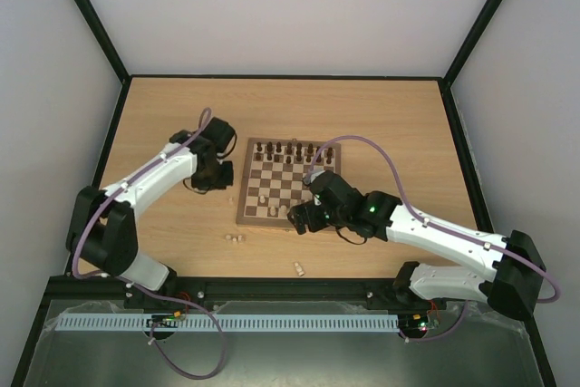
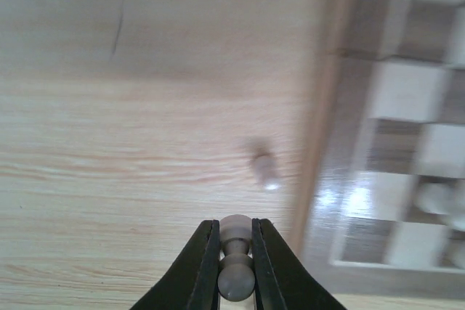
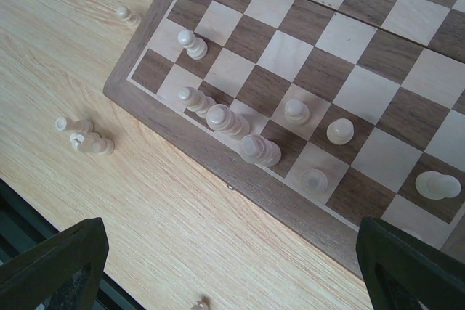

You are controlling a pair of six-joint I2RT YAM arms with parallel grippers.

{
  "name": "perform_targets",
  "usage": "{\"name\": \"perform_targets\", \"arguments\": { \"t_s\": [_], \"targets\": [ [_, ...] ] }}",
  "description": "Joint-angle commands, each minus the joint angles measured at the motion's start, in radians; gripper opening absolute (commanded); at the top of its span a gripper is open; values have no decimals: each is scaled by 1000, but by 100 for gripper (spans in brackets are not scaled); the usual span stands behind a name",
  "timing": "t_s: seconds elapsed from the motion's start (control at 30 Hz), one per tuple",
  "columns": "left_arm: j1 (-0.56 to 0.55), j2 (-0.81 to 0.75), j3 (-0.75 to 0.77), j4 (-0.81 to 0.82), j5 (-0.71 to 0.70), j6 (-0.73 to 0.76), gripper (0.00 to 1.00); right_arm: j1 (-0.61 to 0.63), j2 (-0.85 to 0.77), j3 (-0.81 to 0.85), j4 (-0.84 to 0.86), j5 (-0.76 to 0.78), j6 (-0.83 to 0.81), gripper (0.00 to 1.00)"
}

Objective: Set up the chess pieces on the board
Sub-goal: Pick up the chess piece at the center of the board, then place the chess piece on the chessboard.

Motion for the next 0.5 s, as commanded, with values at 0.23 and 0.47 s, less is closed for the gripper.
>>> {"name": "perform_targets", "arguments": {
  "t_s": [0.23, 0.47],
  "targets": [
    [-200, 29, 327, -235, -65, 53, 9, -6, -101, 28, -80, 95, 14, 95],
    [-223, 85, 211, -127, -56, 75, 9, -6, -116, 49, -117, 136, 17, 96]
  ]
}}
